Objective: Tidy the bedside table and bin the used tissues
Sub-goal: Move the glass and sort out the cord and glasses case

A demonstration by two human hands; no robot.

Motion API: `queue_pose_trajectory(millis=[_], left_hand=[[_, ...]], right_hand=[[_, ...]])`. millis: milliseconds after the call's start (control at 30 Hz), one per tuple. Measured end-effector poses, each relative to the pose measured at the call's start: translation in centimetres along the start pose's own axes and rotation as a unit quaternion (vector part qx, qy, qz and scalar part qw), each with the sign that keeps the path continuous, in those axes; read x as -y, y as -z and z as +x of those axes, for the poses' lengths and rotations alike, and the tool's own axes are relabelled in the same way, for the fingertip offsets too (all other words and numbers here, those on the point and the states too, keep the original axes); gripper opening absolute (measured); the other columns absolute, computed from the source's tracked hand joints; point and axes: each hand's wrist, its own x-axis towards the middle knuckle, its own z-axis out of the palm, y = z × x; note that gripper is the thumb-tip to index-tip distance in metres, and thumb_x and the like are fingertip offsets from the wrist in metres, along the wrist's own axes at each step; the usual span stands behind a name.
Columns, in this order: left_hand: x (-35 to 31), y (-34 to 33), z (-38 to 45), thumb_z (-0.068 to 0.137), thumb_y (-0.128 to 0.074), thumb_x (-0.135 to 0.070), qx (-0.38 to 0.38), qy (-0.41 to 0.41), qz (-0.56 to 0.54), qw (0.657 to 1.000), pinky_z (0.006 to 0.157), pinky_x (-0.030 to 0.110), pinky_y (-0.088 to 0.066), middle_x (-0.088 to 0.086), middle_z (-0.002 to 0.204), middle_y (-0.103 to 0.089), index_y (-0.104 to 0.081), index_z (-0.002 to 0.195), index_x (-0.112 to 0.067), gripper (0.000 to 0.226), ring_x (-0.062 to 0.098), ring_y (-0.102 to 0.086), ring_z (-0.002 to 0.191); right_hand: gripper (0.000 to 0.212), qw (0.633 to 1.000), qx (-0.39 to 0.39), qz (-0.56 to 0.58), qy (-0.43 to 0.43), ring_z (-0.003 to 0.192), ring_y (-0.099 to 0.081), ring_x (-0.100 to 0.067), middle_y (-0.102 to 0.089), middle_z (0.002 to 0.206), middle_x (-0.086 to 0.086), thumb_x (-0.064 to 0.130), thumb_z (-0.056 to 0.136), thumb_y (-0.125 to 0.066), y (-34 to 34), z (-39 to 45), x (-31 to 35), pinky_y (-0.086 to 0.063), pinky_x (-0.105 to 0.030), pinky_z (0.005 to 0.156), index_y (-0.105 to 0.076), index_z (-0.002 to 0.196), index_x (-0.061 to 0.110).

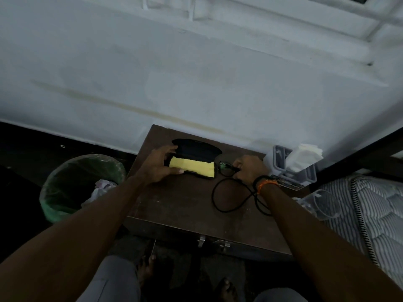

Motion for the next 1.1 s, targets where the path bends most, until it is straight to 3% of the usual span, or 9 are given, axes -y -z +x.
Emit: queue_pose_trajectory(millis=[267, 433, 533, 767, 933, 1000, 1100], left_hand=[[0.3, -0.1, -0.2, 0.062, -0.088, -0.043, -0.013, -0.003, 0.016, 1.000, 0.105, 0.044, -0.042, -0.001, 0.136, -0.056, -0.044, 0.143, -0.026, 0.094, 0.008, -0.050, 0.109], [0.0, 0.0, -0.4, 0.061, -0.087, -0.046, -0.008, -0.001, 0.017, 1.000, 0.107, 0.047, -0.042, -0.001, 0.135, -0.056, -0.043, 0.143, -0.026, 0.095, 0.009, -0.050, 0.113], [-0.2, 0.0, -0.7, 0.065, -0.086, -0.043, -0.013, -0.009, 0.021, 1.000, 0.106, 0.042, -0.042, 0.002, 0.139, -0.052, -0.044, 0.143, -0.024, 0.091, 0.009, -0.048, 0.113], [-0.3, 0.0, -0.9, 0.067, -0.084, -0.046, -0.018, -0.018, 0.044, 0.999, 0.106, 0.047, -0.041, 0.003, 0.138, -0.052, -0.043, 0.144, -0.024, 0.090, 0.008, -0.046, 0.108], [-0.2, 0.1, -0.9, 0.066, -0.083, -0.050, -0.016, -0.011, 0.040, 0.999, 0.110, 0.049, -0.036, 0.004, 0.140, -0.052, -0.043, 0.143, -0.024, 0.091, 0.012, -0.050, 0.113], [-0.1, 0.1, -0.8, 0.063, -0.082, -0.056, -0.013, -0.013, 0.039, 0.999, 0.109, 0.049, -0.038, 0.003, 0.140, -0.053, -0.044, 0.143, -0.025, 0.094, 0.016, -0.051, 0.121], [0.2, 0.0, -0.7, 0.062, -0.082, -0.057, -0.014, -0.011, 0.035, 0.999, 0.104, 0.045, -0.043, 0.001, 0.135, -0.056, -0.044, 0.143, -0.024, 0.095, 0.016, -0.053, 0.117]], right_hand=[[0.022, 0.996, -0.084, -0.026, 0.022, 0.097, -0.068, -0.035, -0.075, 0.102, -0.009, 0.024, 0.081, -0.066, -0.1, -1.5, 0.1, -0.059, -0.044, 0.080, -0.077, 0.099, 0.020], [0.026, 0.984, -0.163, -0.013, 0.071, 0.092, -0.067, -0.035, -0.076, 0.100, -0.008, 0.016, 0.080, -0.064, 1.3, -2.3, 1.0, -0.057, -0.041, 0.077, -0.078, 0.101, 0.019], [0.029, 0.971, -0.215, -0.004, 0.104, 0.090, -0.067, -0.031, -0.076, 0.097, -0.006, 0.022, 0.077, -0.060, 1.5, -3.3, 1.8, -0.056, -0.038, 0.075, -0.079, 0.099, 0.019], [0.022, 0.971, -0.168, 0.049, 0.163, 0.088, -0.067, -0.018, -0.075, 0.096, 0.006, 0.027, 0.082, -0.064, -1.0, -3.4, 7.2, -0.055, -0.033, 0.075, -0.078, 0.098, 0.027], [0.024, 0.974, -0.151, 0.043, 0.166, 0.094, -0.065, -0.022, -0.073, 0.101, 0.002, 0.027, 0.085, -0.062, -2.2, -1.9, 10.8, -0.055, -0.038, 0.079, -0.076, 0.104, 0.023], [0.026, 0.976, -0.153, 0.030, 0.155, 0.097, -0.064, -0.023, -0.073, 0.105, 0.001, 0.025, 0.086, -0.061, -2.5, -1.4, 11.5, -0.054, -0.036, 0.081, -0.076, 0.107, 0.021], [0.029, 0.980, -0.148, 0.002, 0.132, 0.105, -0.062, -0.023, -0.072, 0.112, 0.001, 0.025, 0.088, -0.060, -2.8, -1.0, 12.0, -0.052, -0.036, 0.086, -0.073, 0.113, 0.021]])
